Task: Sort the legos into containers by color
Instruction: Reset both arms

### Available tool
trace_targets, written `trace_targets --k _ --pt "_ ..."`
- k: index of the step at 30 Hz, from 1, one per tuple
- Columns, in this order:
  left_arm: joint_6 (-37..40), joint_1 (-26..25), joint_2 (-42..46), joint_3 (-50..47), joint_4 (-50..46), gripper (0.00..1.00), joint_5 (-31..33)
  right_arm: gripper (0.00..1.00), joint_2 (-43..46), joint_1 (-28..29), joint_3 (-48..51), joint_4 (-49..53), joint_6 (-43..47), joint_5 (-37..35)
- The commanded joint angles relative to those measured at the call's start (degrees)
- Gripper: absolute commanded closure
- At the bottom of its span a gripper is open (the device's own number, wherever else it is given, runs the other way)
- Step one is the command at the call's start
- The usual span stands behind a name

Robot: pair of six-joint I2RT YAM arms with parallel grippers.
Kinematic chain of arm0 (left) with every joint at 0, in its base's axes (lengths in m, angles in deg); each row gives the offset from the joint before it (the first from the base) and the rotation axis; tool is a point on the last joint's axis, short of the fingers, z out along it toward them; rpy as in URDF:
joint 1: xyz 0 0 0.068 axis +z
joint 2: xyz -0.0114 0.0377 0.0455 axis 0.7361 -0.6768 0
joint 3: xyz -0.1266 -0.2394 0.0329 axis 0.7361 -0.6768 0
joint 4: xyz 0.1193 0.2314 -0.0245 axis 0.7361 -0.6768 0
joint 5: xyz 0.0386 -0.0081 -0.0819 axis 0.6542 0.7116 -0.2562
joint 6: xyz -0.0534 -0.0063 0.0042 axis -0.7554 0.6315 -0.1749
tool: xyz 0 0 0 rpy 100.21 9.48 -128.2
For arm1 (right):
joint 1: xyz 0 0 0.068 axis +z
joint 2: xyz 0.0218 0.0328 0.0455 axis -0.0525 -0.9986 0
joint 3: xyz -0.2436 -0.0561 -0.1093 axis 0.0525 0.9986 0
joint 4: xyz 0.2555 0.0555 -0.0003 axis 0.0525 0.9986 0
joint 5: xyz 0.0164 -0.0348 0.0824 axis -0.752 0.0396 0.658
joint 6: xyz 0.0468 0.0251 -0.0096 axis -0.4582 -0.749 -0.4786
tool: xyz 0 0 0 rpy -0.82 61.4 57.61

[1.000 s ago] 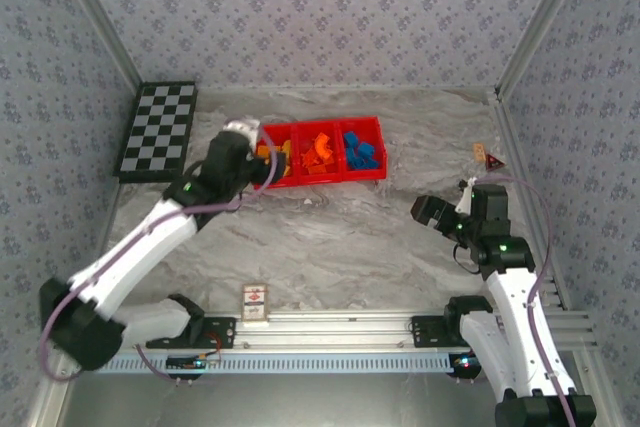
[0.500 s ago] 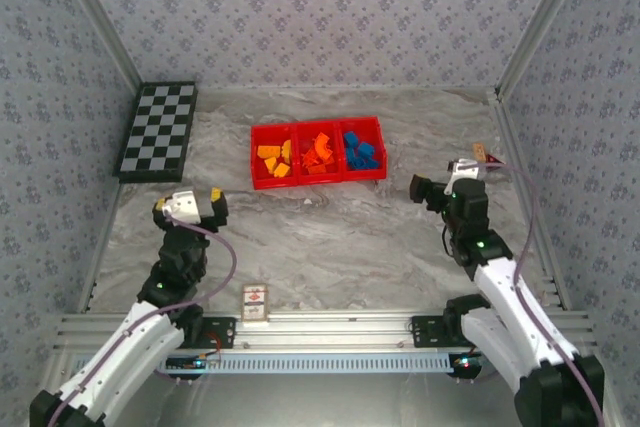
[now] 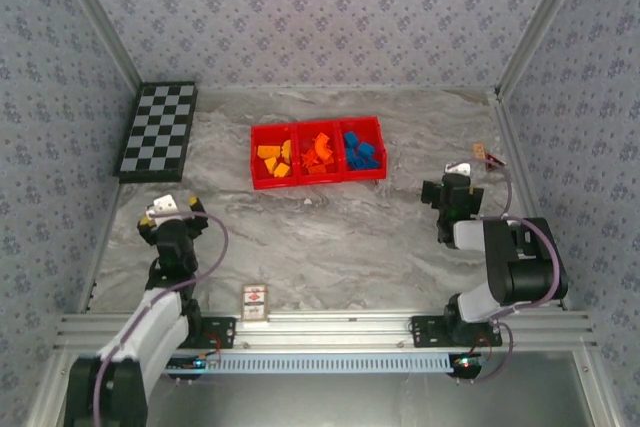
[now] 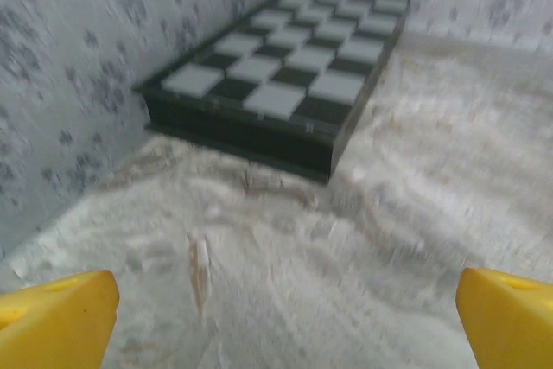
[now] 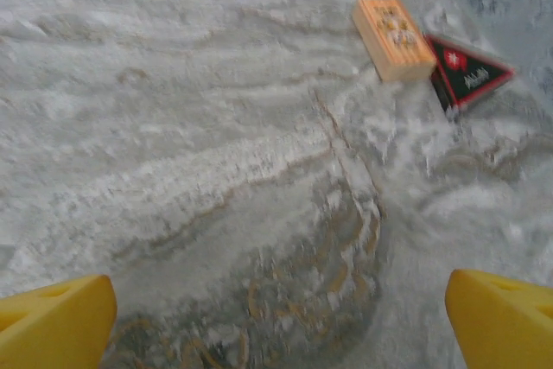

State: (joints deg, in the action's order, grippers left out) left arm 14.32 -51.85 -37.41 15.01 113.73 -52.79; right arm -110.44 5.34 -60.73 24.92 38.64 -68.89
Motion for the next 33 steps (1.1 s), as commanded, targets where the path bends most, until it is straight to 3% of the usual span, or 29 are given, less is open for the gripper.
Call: trace_targets --k 1,5,7,8,10,12,13,15,17,18,21,33 --pt "0.5 0.9 -10.2 3.7 11.7 0.00 -9.2 0.00 -4.0 -0.7 3.4 -20.5 3.8 3.3" --pt "4.9 1.3 -27.2 12.8 16.4 0.00 -13.7 0.00 -2.7 0.7 3.0 -17.1 4.2 1.4" --pt "8.6 1.6 -32.5 18.3 12.7 0.03 -15.0 0.00 -2.3 0.8 3.1 -16.6 4.2 0.0" --pt "9.7 1.9 -36.0 18.5 15.7 0.01 -16.4 0.00 -2.1 0.9 3.2 -16.5 4.1 0.2" --pt "11.3 2.3 -47.2 16.2 34.5 0.00 -16.9 0.00 -2.5 1.2 3.4 -17.2 4.5 -0.2" --pt "8.4 3.7 -42.0 19.5 18.8 0.00 -18.4 0.00 -2.4 1.2 3.4 -17.0 4.5 -0.3" --pt "8.7 4.0 -45.0 19.1 25.2 0.00 -18.3 0.00 -2.4 1.2 3.3 -17.0 4.5 -0.4" --pt "8.1 4.1 -42.6 21.2 16.8 0.00 -18.3 0.00 -2.4 1.2 3.4 -17.1 4.5 -0.4" --pt "8.3 3.7 -44.1 19.2 23.5 0.00 -16.7 0.00 -2.6 1.2 3.1 -16.8 4.2 0.1" --pt "7.5 3.7 -42.8 20.4 18.3 0.00 -15.9 0.00 -2.5 0.7 2.7 -15.7 3.5 1.0" --pt "7.5 3.6 -43.2 19.8 20.2 0.00 -14.9 0.00 -2.0 -1.4 1.7 -13.1 2.2 4.9" --pt "7.9 3.1 -43.3 19.6 20.8 0.00 -14.1 0.00 -2.0 -2.1 1.5 -12.6 2.2 5.9"
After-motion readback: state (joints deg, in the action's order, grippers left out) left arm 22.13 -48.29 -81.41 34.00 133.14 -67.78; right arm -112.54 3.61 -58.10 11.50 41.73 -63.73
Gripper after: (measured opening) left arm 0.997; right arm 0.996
